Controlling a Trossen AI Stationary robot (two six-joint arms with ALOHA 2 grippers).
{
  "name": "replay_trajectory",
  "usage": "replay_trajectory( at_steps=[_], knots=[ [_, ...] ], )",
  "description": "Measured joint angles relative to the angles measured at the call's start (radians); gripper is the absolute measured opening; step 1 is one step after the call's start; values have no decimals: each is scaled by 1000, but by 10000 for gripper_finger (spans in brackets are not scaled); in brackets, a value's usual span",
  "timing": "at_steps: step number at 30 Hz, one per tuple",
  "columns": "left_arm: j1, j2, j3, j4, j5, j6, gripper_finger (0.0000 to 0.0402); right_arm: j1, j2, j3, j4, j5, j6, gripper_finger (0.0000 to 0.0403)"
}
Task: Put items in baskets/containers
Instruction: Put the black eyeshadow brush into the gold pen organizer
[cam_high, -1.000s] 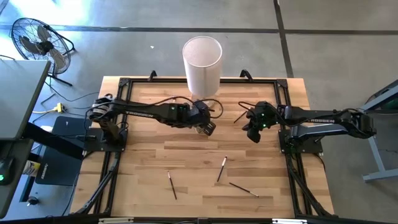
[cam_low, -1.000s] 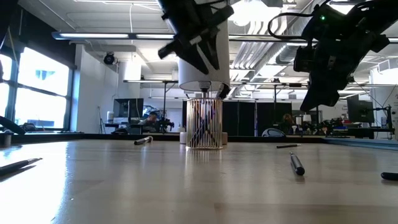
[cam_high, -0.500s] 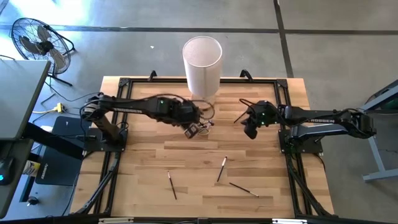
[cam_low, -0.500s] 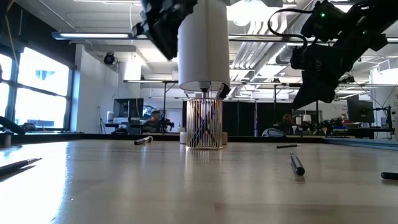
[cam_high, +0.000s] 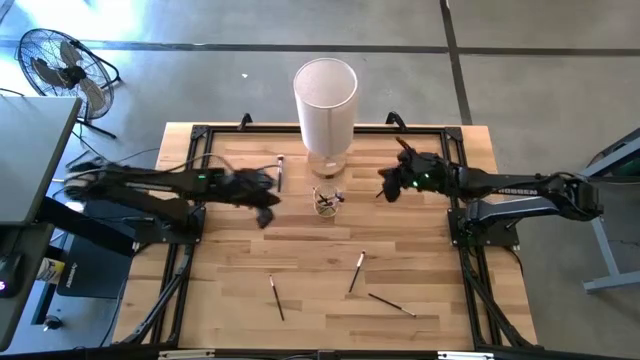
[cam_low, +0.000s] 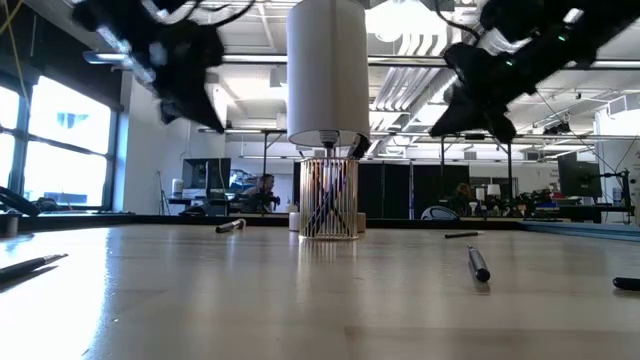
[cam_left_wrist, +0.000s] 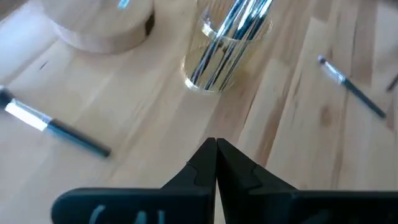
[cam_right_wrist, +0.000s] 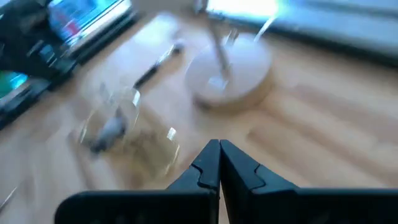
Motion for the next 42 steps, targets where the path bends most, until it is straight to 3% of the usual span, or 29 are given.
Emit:
replay_trajectory(
  at_steps=[4,8,10,13,20,28,42],
  knots=[
    [91,-197,-144,55,65,88,1,-19,105,193,-212,184,27,1],
    [188,-342,-206,60,88,153,1,-107,256,398,-610,342,321,1],
    [227,-396,-215,55,115,178,1,-174,329,473,-752,337,485,1],
    [272,-439,-215,62,145,215,0,-268,424,523,-881,219,611,6],
    [319,-473,-217,57,194,259,0,-385,586,505,-848,46,620,56],
    [317,-474,-217,34,204,284,0,-397,712,504,-830,-3,721,97],
    [317,-558,-216,-58,151,307,0,-429,804,504,-812,-20,785,101]
  ],
)
